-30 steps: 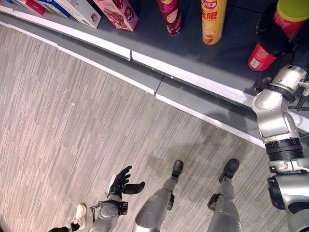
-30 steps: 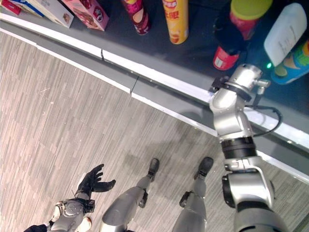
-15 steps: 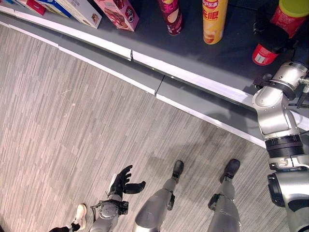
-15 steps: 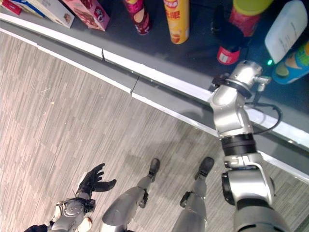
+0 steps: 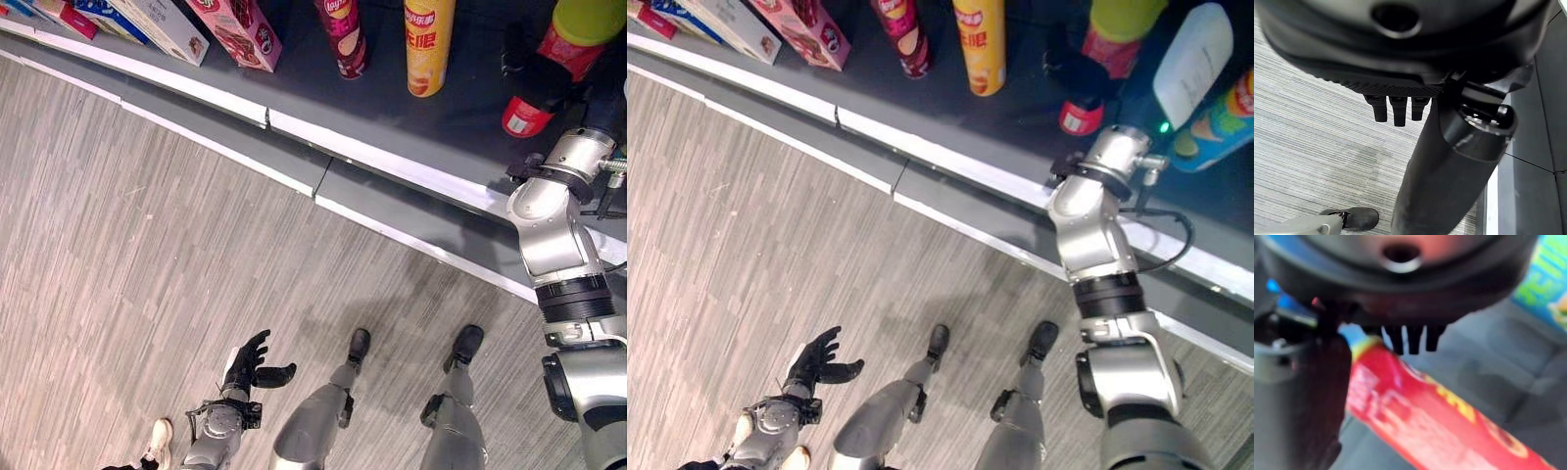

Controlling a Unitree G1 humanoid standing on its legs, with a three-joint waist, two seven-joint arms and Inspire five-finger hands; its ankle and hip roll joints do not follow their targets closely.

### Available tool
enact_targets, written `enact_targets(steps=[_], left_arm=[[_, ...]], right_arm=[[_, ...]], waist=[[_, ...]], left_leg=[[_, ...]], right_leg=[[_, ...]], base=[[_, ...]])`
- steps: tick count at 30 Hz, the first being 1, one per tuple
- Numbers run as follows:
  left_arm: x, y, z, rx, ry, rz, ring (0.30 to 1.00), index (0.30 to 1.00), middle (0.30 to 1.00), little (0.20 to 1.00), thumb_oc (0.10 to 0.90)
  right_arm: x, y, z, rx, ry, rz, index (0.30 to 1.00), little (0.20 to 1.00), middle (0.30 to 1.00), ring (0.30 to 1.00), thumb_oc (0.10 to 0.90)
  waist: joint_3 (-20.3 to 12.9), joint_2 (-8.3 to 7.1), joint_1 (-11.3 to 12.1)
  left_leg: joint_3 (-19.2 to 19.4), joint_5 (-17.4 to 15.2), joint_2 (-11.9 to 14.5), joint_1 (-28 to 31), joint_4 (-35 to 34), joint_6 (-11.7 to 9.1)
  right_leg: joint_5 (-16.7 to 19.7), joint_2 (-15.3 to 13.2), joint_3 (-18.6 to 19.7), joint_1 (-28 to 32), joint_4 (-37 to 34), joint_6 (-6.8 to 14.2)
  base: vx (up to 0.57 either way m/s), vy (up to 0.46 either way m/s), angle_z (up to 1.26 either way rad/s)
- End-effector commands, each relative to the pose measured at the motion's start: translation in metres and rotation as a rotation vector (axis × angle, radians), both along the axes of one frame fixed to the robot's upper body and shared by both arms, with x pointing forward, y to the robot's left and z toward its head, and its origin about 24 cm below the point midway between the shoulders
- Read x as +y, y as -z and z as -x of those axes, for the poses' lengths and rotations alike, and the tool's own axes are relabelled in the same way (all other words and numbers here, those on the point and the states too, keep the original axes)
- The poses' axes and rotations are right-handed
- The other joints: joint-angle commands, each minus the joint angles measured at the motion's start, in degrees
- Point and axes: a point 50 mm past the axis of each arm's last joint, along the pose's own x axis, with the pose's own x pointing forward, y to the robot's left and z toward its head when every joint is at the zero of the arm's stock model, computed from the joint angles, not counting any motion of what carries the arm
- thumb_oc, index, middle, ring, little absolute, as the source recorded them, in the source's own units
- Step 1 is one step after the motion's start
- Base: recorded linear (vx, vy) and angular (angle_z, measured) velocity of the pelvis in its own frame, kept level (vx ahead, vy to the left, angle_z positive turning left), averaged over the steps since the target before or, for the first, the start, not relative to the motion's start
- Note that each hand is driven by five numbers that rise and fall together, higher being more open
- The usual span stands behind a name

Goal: Put the goods on the table back onto the shelves and tidy them up.

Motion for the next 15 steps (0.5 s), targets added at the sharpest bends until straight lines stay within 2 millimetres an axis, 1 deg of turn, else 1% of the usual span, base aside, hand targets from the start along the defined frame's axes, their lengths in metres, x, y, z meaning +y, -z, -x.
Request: enact_targets(steps=[1, 3, 4, 5, 6, 7, 8, 9, 12, 13, 14, 15], left_arm=[[0.035, 0.010, 0.018, 0.100, 0.012, -0.149, 0.900, 0.900, 0.900, 0.900, 0.800], [0.039, 0.016, 0.024, 0.144, 0.004, -0.166, 0.900, 0.900, 0.900, 0.900, 0.800], [0.044, 0.019, 0.028, 0.171, -0.011, -0.179, 0.900, 0.900, 0.900, 0.900, 0.800], [0.044, 0.019, 0.028, 0.171, -0.011, -0.179, 0.900, 0.900, 0.900, 0.900, 0.800], [0.052, 0.024, 0.035, 0.214, -0.030, -0.200, 0.900, 0.900, 0.900, 0.900, 0.800], [0.056, 0.027, 0.039, 0.238, -0.048, -0.213, 0.900, 0.900, 0.900, 0.900, 0.800], [0.064, 0.032, 0.049, 0.284, -0.075, -0.220, 0.900, 0.900, 0.900, 0.900, 0.800], [0.069, 0.035, 0.055, 0.313, -0.085, -0.230, 0.900, 0.900, 0.900, 0.900, 0.800], [0.080, 0.040, 0.069, 0.374, -0.112, -0.237, 0.900, 0.900, 0.900, 0.900, 0.800], [0.083, 0.043, 0.074, 0.397, -0.111, -0.243, 0.900, 0.900, 0.900, 0.900, 0.800], [0.086, 0.047, 0.083, 0.435, -0.118, -0.230, 0.900, 0.900, 0.900, 0.900, 0.800], [0.088, 0.049, 0.088, 0.451, -0.110, -0.229, 0.900, 0.900, 0.900, 0.900, 0.800]], right_arm=[[0.036, -0.017, 0.024, -0.185, -0.226, 0.083, 0.900, 0.900, 0.900, 0.900, 0.800], [0.045, 0.000, 0.025, -0.141, -0.291, 0.071, 0.900, 0.900, 0.900, 0.900, 0.800], [0.053, 0.015, 0.030, -0.106, -0.375, 0.032, 0.900, 0.900, 0.900, 0.900, 0.800], [0.053, 0.015, 0.030, -0.106, -0.375, 0.032, 0.900, 0.900, 0.900, 0.900, 0.800], [0.057, 0.037, 0.032, -0.019, -0.461, -0.008, 0.900, 0.900, 0.900, 0.900, 0.800], [0.058, 0.051, 0.034, 0.041, -0.538, -0.061, 0.900, 0.900, 0.900, 0.900, 0.800], [0.059, 0.077, 0.038, 0.152, -0.679, -0.163, 0.900, 0.900, 0.900, 0.900, 0.800], [0.060, 0.087, 0.041, 0.201, -0.778, -0.211, 0.900, 0.900, 0.900, 0.900, 0.800], [0.063, 0.126, 0.058, 0.397, -1.048, -0.339, 0.900, 0.900, 0.900, 0.900, 0.800], [0.063, 0.143, 0.063, 0.484, -1.104, -0.380, 0.900, 0.900, 0.900, 0.900, 0.800], [0.057, 0.178, 0.072, 0.667, -1.143, -0.438, 0.900, 0.900, 0.900, 0.900, 0.800], [0.051, 0.190, 0.078, 0.745, -1.146, -0.441, 0.900, 0.900, 0.900, 0.900, 0.800]], waist=[[-5.28, -5.83, 0.66], [-6.21, -7.30, 0.02], [-7.07, -8.71, -0.61], [-7.06, -8.73, -0.59], [-8.50, -10.49, -1.62], [-9.18, -11.37, -2.28], [-10.46, -12.90, -3.22], [-11.08, -13.51, -3.93], [-12.93, -15.11, -5.96], [-13.63, -15.51, -6.34], [-14.81, -16.00, -7.16], [-15.35, -16.14, -7.46]], left_leg=[[0.98, -1.51, 1.17, -2.09, -0.50, -0.64], [1.59, -2.03, 1.67, -0.73, -0.54, -0.54], [2.23, -2.48, 2.17, 0.55, -0.58, -0.48], [2.24, -2.48, 2.16, 0.58, -0.58, -0.48], [3.23, -3.00, 2.75, 2.27, -0.72, -0.46], [3.67, -3.20, 2.99, 2.96, -0.76, -0.45], [4.64, -3.73, 3.24, 4.37, -0.76, -0.36], [5.09, -3.92, 3.40, 5.00, -0.76, -0.37], [6.77, -4.65, 3.76, 6.85, -0.76, -0.51], [7.27, -4.89, 3.87, 7.59, -0.76, -0.60], [8.37, -5.42, 3.95, 9.09, -0.76, -0.71], [8.66, -5.68, 3.98, 9.66, -0.76, -0.81]], right_leg=[[-11.06, -2.77, 0.61, 10.09, 1.62, 7.75], [-10.90, -2.24, 0.83, 11.17, 1.04, 7.62], [-10.82, -1.81, 1.03, 12.10, 0.71, 7.56], [-10.83, -1.82, 1.05, 12.12, 0.70, 7.56], [-10.81, -1.35, 1.26, 13.19, 0.43, 7.50], [-10.76, -1.06, 1.49, 13.59, 0.30, 7.50], [-10.81, -0.89, 1.92, 14.54, 0.28, 7.46], [-10.77, -0.74, 2.15, 14.78, 0.28, 7.47], [-10.51, -0.32, 3.09, 15.47, 0.28, 7.54], [-10.44, -0.24, 3.41, 15.81, 0.28, 7.60], [-10.47, -0.22, 3.98, 16.67, 0.28, 7.67], [-10.54, -0.21, 4.09, 17.14, 0.28, 7.71]], base=[[0.04, -0.009, -0.12], [0.06, -0.007, -0.12], [0.06, -0.011, -0.24], [0.09, -0.002, -0.31], [0.08, 0.006, -0.25], [0.14, 0.016, -0.11], [0.10, 0.021, -0.15], [0.11, 0.034, -0.28], [0.07, 0.046, -0.32], [0.08, 0.071, -0.40], [0.09, 0.059, -0.44], [0.10, 0.061, -0.45]])
